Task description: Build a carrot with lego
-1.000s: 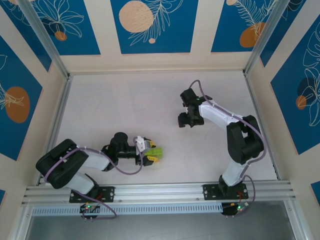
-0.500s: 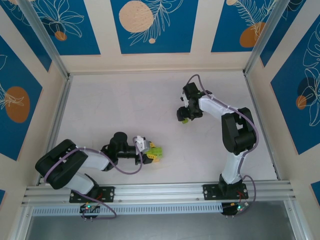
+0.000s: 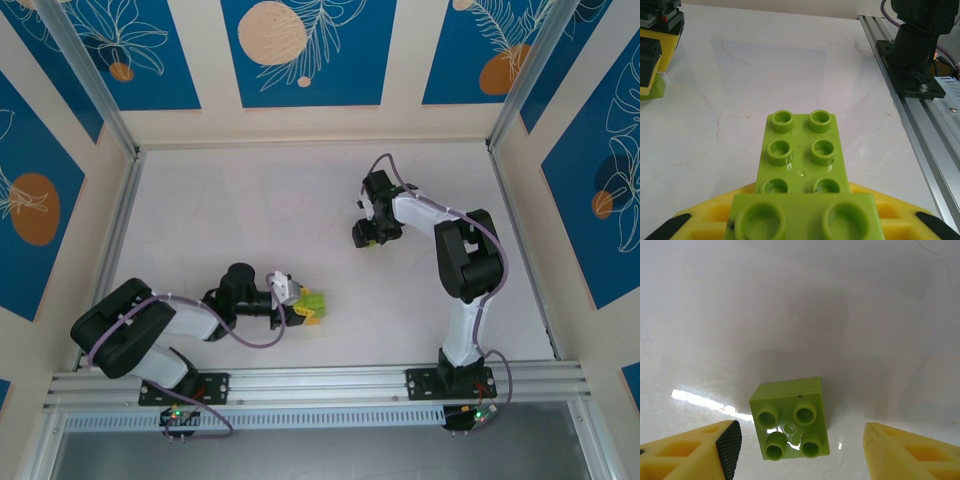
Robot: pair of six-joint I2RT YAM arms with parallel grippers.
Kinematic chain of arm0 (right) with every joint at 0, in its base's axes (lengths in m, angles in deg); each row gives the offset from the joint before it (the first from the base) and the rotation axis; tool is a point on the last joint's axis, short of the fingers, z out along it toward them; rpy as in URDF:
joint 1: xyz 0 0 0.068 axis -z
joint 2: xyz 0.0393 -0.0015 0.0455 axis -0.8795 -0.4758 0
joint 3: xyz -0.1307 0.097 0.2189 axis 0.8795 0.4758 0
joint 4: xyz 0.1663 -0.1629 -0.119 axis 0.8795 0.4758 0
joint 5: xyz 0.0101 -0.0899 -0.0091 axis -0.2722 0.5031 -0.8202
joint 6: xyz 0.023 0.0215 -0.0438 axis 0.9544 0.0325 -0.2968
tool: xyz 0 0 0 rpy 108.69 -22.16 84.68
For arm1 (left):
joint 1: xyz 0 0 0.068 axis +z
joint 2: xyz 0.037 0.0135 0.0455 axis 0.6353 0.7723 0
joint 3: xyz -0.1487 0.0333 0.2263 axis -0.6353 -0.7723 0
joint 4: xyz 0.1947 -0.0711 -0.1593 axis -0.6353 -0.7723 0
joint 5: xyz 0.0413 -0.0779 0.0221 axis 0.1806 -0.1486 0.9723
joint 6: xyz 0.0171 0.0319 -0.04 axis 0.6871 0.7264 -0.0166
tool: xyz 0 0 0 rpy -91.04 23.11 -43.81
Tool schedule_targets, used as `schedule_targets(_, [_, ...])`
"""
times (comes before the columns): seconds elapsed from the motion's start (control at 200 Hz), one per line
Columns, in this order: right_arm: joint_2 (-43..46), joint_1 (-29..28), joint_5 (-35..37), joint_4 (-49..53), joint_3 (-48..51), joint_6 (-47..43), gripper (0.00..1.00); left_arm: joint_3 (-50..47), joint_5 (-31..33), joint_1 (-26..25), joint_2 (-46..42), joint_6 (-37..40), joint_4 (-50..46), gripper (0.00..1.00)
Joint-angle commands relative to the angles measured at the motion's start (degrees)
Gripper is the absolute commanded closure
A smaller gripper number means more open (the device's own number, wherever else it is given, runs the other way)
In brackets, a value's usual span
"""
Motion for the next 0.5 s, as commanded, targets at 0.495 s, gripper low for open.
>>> schedule_targets(0.495, [-3.17, 0.28, -1.18, 0.23, -3.35, -2.52, 0.42, 1.87, -2.3, 0.66, 1.34, 1.22, -1.25, 0.64])
